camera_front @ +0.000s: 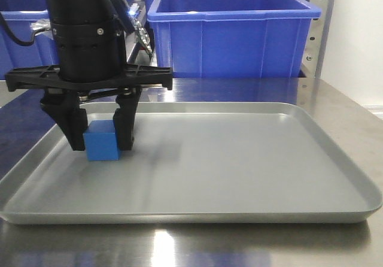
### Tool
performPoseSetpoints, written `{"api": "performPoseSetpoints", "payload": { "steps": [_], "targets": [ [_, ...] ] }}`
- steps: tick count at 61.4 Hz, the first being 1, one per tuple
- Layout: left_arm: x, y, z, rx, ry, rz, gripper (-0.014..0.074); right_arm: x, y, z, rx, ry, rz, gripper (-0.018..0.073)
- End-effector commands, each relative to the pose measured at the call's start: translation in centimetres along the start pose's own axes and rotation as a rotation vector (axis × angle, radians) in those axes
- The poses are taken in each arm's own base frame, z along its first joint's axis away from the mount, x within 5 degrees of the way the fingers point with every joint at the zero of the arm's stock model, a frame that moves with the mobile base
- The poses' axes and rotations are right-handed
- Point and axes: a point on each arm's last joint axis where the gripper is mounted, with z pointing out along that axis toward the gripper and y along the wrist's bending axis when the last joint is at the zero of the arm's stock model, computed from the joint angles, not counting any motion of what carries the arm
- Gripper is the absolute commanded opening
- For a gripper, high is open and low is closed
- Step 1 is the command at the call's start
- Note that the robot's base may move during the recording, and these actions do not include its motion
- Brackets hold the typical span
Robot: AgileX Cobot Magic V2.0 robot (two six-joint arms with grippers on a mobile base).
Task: Sort and place red and blue blocks on shelf
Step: 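Close the left gripper on the blue cube, then lift the blue cube off the tray with the left gripper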
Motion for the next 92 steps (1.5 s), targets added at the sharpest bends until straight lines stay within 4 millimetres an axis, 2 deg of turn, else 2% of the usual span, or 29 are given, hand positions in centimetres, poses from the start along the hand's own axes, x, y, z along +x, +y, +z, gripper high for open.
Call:
{"api": "performPoseSetpoints", "payload": {
  "steps": [1,10,20,28,37,49,63,74,92],
  "targets": [
    [0.2,0.1,-3.2,0.052,-0.07,-0.004,0.0123,-1.8,-0.1,-0.1,0.008,-0.114,-0.008,0.0068],
    [0.8,0.4,-5.4,0.102,-0.1,0.018,0.0123,-1.8,-0.1,-0.1,0.008,-0.114,-0.008,0.0068],
    [1.8,0.8,-8.2,0.186,-0.144,0.198,0.0123,-1.8,-0.1,-0.1,0.008,-0.114,-0.008,0.0068],
    [2.8,1.0,-9.7,0.279,-0.225,0.356,0.0123,-1.8,-0.1,-0.1,0.008,-0.114,-0.008,0.0068],
    [3.8,1.5,-10.4,0.376,-0.372,0.45,0.0123,-1.8,-0.1,-0.1,0.008,-0.114,-0.008,0.0068],
    [5.2,3.4,-10.2,0.45,-0.576,0.402,0.0123,-1.8,-0.1,-0.1,0.008,-0.114,-0.008,0.0068],
    [7.2,7.2,-10.0,0.489,-0.812,0.31,0.0123,-1.8,-0.1,-0.1,0.008,-0.114,-0.008,0.0068],
    [8.9,11.4,-10.9,0.486,-1.002,0.203,0.0123,-1.8,-0.1,-0.1,0.008,-0.114,-0.008,0.0068],
    [12.1,17.4,-11.7,0.304,-1.206,0.117,0.0123,-1.8,-0.1,-0.1,0.008,-0.114,-0.008,0.0068]
  ]
}}
